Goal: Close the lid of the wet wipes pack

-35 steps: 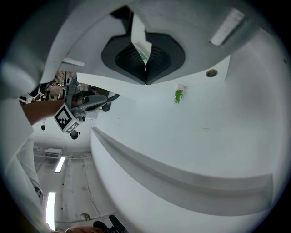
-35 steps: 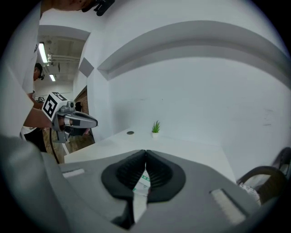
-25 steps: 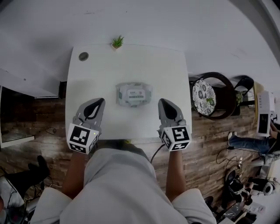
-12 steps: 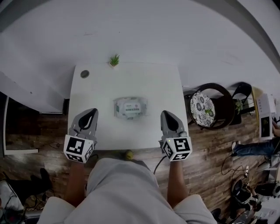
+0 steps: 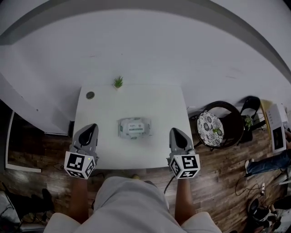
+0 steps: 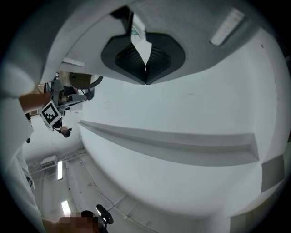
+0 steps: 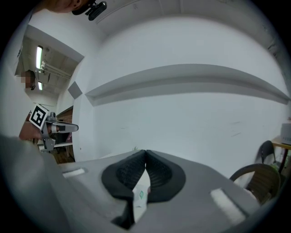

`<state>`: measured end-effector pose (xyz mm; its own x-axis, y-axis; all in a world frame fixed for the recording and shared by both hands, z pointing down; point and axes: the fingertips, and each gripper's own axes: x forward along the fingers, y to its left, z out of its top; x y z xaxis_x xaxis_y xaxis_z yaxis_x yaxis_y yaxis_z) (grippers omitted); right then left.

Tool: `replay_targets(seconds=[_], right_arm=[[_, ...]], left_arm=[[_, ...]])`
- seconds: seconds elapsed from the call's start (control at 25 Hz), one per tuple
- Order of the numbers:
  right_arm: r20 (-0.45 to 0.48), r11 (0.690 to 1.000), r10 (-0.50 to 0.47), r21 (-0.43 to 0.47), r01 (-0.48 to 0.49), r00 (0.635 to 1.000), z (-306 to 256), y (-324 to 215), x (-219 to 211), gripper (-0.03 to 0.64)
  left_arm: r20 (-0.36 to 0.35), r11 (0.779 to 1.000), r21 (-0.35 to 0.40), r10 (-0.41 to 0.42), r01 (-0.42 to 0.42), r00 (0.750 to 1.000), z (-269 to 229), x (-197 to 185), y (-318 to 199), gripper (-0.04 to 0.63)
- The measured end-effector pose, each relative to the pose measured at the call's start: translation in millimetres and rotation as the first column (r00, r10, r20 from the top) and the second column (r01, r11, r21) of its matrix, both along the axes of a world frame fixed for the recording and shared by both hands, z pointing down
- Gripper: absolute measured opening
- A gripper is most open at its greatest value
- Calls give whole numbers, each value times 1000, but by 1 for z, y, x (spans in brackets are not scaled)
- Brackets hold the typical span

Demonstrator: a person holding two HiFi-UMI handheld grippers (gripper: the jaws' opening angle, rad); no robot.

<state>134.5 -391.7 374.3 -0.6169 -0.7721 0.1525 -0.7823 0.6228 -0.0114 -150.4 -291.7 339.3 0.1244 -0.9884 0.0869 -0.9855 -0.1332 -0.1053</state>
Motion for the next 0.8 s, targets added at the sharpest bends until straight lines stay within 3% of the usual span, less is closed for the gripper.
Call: replay_targets(seconds=[0.8], right_arm=[[19,999,20,40,-21,1000,-21,-3,34,3]], left_arm=[[-49,993,82,-78,82,996,-26,-7,8,0]])
